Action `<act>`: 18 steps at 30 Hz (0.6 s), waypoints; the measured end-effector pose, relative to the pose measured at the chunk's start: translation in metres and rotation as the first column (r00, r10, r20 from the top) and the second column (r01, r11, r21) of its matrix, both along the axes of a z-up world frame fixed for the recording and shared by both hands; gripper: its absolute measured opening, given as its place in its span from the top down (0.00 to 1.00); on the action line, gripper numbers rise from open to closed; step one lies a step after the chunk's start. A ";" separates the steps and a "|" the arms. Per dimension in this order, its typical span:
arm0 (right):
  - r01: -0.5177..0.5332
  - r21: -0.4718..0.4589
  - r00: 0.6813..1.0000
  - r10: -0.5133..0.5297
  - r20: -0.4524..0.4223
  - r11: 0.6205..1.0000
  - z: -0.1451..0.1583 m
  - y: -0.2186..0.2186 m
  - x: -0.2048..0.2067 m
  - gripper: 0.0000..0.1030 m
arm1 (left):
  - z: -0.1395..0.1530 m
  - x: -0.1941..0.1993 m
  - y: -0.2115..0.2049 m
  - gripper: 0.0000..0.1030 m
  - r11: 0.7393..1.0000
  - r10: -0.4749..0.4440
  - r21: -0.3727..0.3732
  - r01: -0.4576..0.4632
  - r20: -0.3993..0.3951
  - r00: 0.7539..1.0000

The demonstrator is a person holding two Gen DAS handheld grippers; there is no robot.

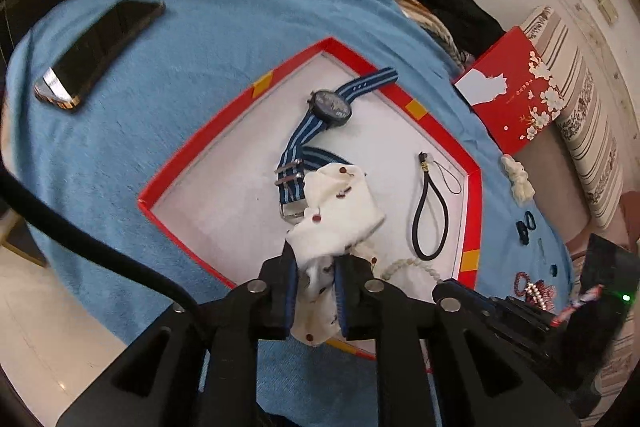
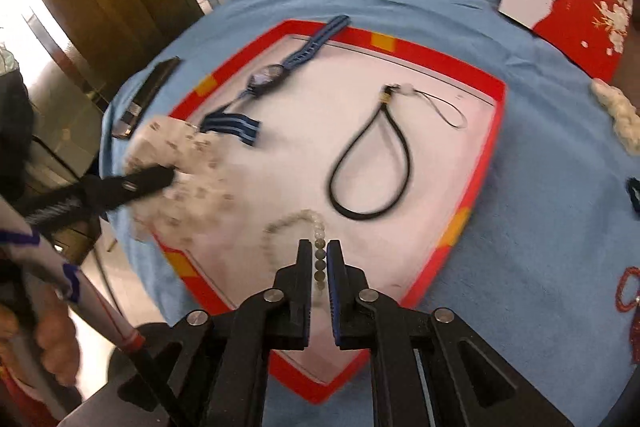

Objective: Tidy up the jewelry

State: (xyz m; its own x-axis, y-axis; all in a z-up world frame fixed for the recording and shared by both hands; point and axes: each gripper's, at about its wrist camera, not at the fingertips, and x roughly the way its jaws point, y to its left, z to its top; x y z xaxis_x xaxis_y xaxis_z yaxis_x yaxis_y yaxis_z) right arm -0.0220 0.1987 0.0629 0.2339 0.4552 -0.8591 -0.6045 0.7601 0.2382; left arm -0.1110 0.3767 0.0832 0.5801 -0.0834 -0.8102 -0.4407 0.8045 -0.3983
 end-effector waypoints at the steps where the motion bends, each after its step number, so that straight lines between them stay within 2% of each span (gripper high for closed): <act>1: 0.005 -0.008 1.000 -0.005 0.012 1.000 0.001 -0.004 -0.001 0.89 | 0.004 -0.001 -0.002 0.77 1.000 0.001 0.016 -0.001 0.004 1.000; 4: 0.014 -0.002 0.999 -0.014 0.045 1.000 0.012 -0.016 -0.005 0.76 | 0.020 -0.006 -0.012 0.67 0.997 -0.003 0.074 0.001 0.022 1.000; 9: 0.050 0.014 0.993 -0.051 0.107 0.999 0.034 -0.051 -0.019 0.68 | 0.040 -0.008 -0.035 0.64 0.986 -0.034 0.166 0.028 0.033 0.999; 13: 0.124 0.017 0.982 -0.126 0.141 0.992 0.040 -0.100 -0.035 0.56 | 0.054 -0.013 -0.060 0.56 0.979 -0.069 0.194 0.057 0.053 0.996; 18: 0.251 0.032 0.958 -0.253 0.132 0.967 0.034 -0.169 -0.056 0.54 | 0.063 -0.015 -0.105 0.54 0.970 -0.142 0.205 0.126 0.062 0.988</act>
State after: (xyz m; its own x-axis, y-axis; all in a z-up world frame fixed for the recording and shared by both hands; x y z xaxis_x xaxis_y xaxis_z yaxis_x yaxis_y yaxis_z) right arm -0.0778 0.0301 0.0968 0.4552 0.3788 -0.8058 -0.4206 0.8891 0.1803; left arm -0.1257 0.2720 0.1464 0.6352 -0.0052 -0.7724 -0.2980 0.9209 -0.2513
